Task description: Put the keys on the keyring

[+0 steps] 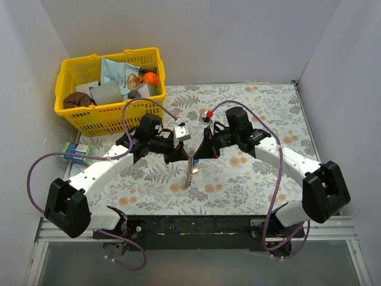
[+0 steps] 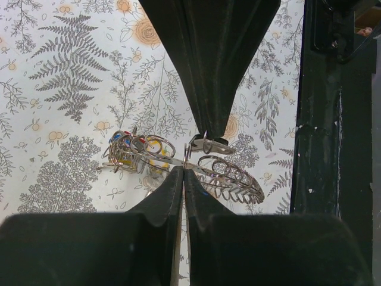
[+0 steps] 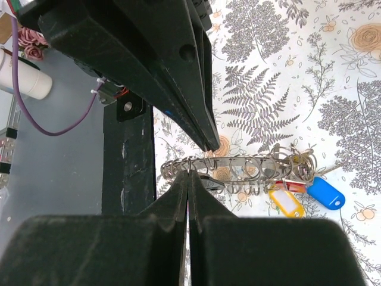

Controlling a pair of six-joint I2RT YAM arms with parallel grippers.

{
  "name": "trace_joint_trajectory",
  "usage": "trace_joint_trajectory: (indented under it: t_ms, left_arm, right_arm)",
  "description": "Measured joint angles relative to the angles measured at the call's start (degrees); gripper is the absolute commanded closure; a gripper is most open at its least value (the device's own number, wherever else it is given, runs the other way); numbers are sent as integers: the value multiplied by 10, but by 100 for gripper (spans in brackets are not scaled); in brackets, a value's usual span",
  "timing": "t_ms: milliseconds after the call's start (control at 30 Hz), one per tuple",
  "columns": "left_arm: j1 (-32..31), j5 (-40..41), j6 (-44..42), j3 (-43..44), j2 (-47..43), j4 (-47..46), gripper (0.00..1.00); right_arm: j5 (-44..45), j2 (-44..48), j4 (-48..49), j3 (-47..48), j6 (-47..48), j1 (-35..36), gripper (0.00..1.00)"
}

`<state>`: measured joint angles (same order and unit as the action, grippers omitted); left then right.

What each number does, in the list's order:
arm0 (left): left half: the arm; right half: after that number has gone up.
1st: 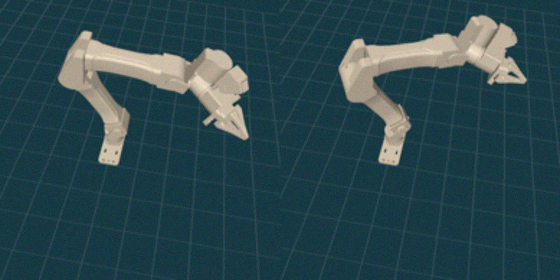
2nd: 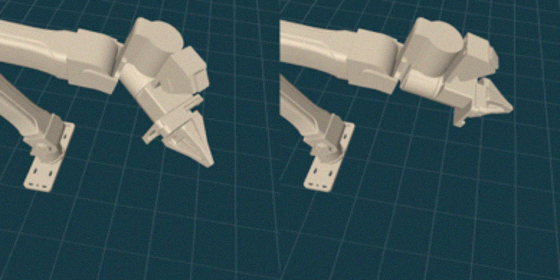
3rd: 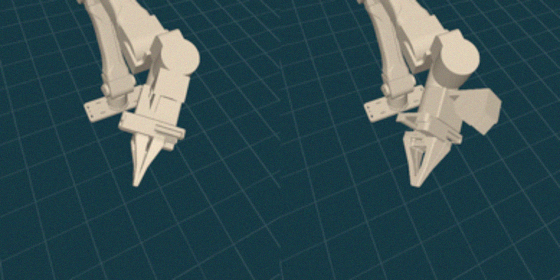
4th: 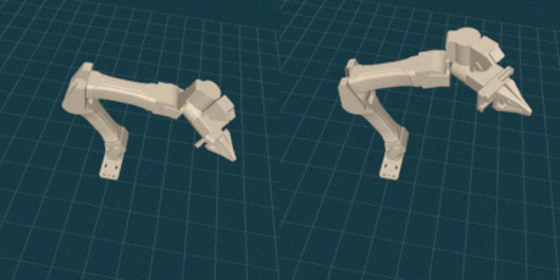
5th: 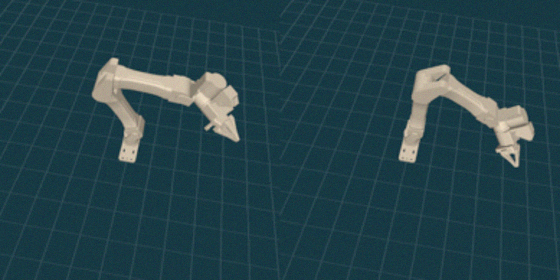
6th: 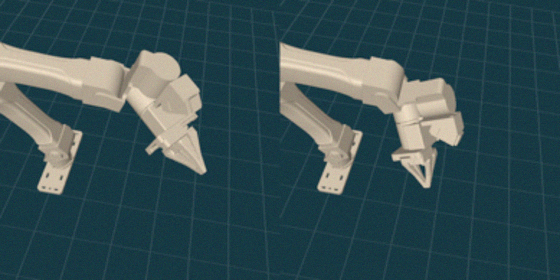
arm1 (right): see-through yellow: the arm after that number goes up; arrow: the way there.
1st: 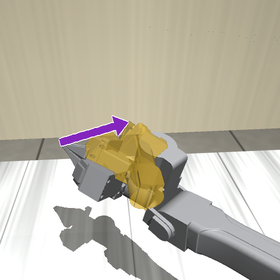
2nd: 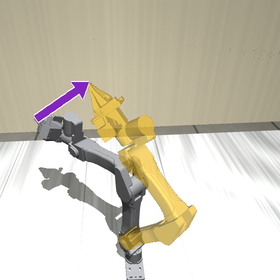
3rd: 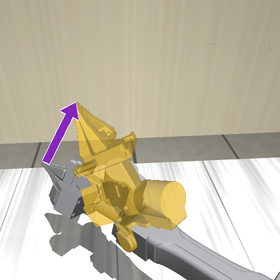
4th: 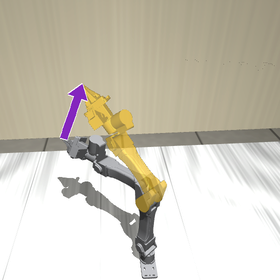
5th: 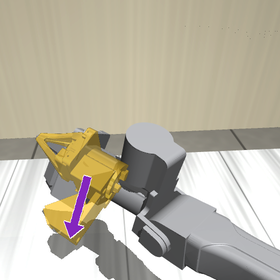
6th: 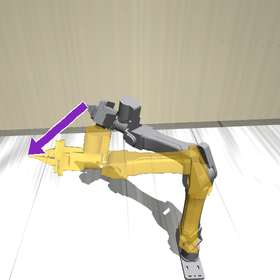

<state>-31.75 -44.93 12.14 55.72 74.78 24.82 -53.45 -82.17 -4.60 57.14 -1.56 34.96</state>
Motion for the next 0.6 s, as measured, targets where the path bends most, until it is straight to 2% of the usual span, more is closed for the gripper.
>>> trace_joint_trajectory:
  t_ms: [600]
  left_arm:
    - [0,-10,-4,-1,-5,0,100]
  right_arm:
    - [3,-12,1,17,3,0,99]
